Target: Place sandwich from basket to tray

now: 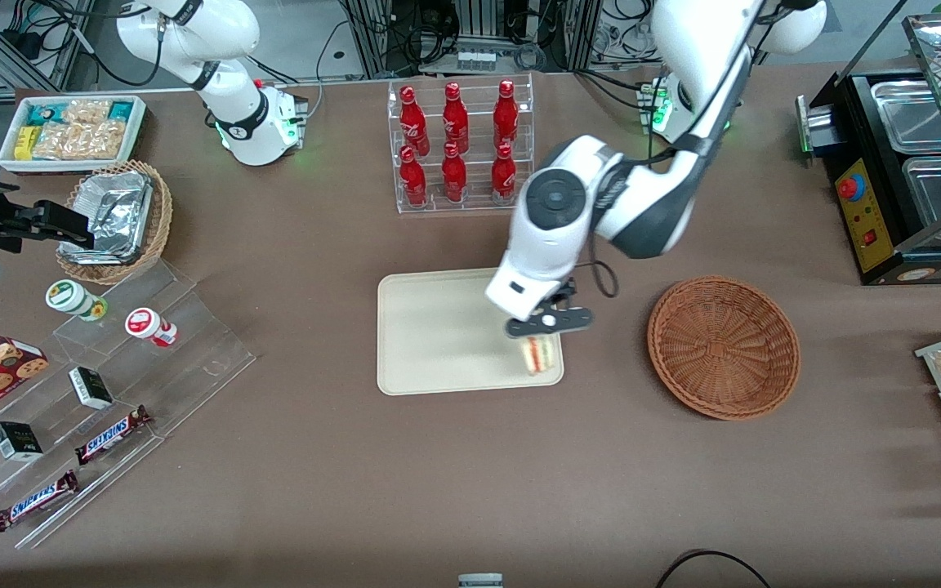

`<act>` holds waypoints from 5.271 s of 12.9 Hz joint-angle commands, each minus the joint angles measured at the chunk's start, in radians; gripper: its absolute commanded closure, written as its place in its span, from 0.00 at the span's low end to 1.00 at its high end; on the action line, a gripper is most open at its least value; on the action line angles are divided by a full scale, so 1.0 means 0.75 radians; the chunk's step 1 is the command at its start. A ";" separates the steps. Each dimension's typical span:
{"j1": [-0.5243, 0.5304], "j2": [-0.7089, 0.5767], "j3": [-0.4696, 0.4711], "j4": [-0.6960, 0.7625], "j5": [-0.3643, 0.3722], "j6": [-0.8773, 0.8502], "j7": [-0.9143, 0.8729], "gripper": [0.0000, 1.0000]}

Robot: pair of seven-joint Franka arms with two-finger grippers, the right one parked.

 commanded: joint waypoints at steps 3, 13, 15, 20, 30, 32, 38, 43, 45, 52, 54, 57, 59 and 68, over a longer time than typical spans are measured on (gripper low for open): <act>-0.148 0.175 0.021 0.138 0.022 0.111 -0.036 1.00; -0.267 0.357 0.021 0.127 0.114 0.218 0.011 1.00; -0.269 0.371 0.021 0.127 0.114 0.218 0.009 1.00; -0.261 0.343 0.025 0.142 0.114 0.218 -0.003 0.00; -0.062 -0.103 0.054 0.127 0.112 -0.080 -0.191 0.00; 0.005 -0.182 0.062 0.105 0.125 -0.215 -0.153 0.00; 0.236 -0.450 0.064 -0.120 0.129 -0.291 0.080 0.00; 0.494 -0.618 0.064 -0.267 0.094 -0.311 0.458 0.00; 0.600 -0.653 0.064 -0.269 0.051 -0.364 0.622 0.00; 0.831 -0.790 0.064 -0.322 -0.047 -0.455 0.988 0.00; 0.868 -0.798 0.066 -0.321 -0.049 -0.471 1.074 0.00; 0.870 -0.776 0.077 -0.274 -0.049 -0.473 1.081 0.00; 0.854 -0.721 0.077 -0.198 -0.047 -0.477 1.079 0.00; 0.819 -0.674 0.079 -0.104 -0.051 -0.481 1.085 0.00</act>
